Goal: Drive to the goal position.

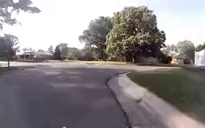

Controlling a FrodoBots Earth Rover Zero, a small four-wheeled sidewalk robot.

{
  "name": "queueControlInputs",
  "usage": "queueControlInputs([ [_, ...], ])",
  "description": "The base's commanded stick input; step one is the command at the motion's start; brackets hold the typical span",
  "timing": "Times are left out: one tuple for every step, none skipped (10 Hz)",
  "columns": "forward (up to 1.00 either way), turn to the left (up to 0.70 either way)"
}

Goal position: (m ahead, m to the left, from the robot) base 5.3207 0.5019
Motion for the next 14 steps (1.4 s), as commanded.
queueControlInputs([
  [0.85, 0.34],
  [0.85, 0.34],
  [0.85, 0.29],
  [0.85, 0.0],
  [0.85, 0.0],
  [0.85, 0.0],
  [0.85, 0.0],
  [0.85, 0.0],
  [0.85, 0.0],
  [0.85, 0.0],
  [0.85, 0.0],
  [0.85, 0.0],
  [0.85, 0.0],
  [0.85, 0.0],
])
